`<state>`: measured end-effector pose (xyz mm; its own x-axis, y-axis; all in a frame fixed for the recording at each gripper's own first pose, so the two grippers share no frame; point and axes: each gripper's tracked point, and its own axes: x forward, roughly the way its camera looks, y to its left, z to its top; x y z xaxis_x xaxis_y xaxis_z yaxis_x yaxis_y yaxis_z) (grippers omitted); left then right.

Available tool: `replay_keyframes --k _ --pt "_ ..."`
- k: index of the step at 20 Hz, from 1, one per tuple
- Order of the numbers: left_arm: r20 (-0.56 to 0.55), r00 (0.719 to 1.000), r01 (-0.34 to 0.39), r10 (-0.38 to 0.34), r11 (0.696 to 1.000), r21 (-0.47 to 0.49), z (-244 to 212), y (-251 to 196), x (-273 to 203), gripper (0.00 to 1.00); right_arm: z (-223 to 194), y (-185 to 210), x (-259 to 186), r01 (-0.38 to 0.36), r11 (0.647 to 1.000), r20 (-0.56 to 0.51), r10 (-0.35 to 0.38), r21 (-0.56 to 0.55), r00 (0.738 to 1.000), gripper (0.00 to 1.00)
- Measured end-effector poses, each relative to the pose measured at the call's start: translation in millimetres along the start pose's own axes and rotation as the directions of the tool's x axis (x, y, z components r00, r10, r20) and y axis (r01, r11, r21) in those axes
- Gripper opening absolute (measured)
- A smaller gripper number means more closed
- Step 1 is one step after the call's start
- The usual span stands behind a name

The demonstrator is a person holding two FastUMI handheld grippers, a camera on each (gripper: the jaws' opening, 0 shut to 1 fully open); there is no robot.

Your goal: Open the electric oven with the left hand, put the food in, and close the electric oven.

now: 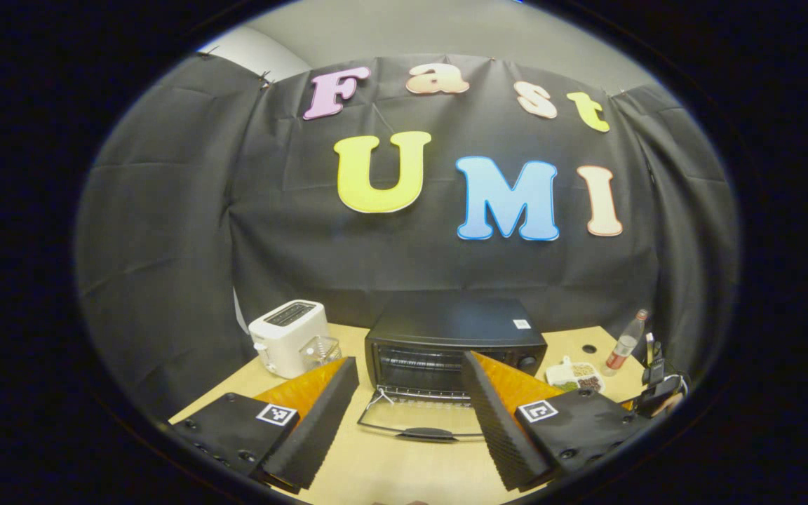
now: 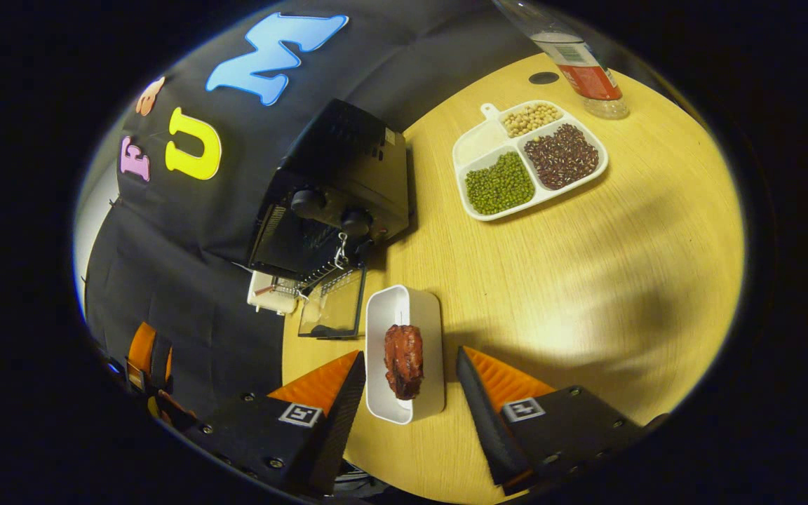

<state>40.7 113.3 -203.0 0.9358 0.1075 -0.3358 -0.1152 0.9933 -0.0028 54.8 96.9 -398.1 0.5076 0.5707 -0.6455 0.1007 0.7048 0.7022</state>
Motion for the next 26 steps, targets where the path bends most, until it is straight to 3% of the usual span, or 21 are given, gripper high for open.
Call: replay_keyframes --k 1,2,5,7,10,11,12,23,26 --pt "-0.003 1.000 -0.006 0.006 1.000 0.000 -2 3 -1 0.99 -2 4 8 -0.022 0.999 -0.004 0.023 0.029 1.000 0.42" --pt "-0.004 1.000 -0.008 0.008 1.000 -0.005 -3 4 -2 0.96 -8 10 8 -0.047 0.997 -0.018 0.049 0.062 0.999 0.42" --pt "-0.007 1.000 -0.007 0.007 1.000 -0.011 -5 9 -2 1.00 -20 12 32 -0.063 0.995 -0.021 0.065 0.074 0.998 0.42" --pt "0.001 1.000 -0.004 0.004 1.000 -0.015 -1 12 -2 1.00 -9 16 23 -0.085 0.990 -0.004 0.086 0.113 0.996 0.09" --pt "0.019 1.000 0.009 -0.008 1.000 -0.012 6 13 -1 0.99 -10 20 9 -0.085 0.994 0.018 0.084 0.075 0.996 0.09" --pt "0.024 1.000 0.012 -0.012 1.000 -0.009 8 14 -1 0.99 -10 24 4 -0.080 0.995 0.030 0.078 0.067 0.996 0.02" --pt "0.027 1.000 0.017 -0.016 1.000 -0.010 8 15 -1 0.99 -9 28 0 -0.090 0.993 0.038 0.087 0.075 0.995 0.02" --pt "0.111 0.990 0.090 -0.086 0.995 -0.034 40 24 -8 0.96 9 109 -28 -0.243 0.969 0.136 0.234 0.049 0.963 0.02" --pt "0.128 0.987 0.100 -0.096 0.995 -0.025 48 32 -13 1.00 9 135 -27 -0.294 0.954 0.155 0.282 0.059 0.947 0.02"
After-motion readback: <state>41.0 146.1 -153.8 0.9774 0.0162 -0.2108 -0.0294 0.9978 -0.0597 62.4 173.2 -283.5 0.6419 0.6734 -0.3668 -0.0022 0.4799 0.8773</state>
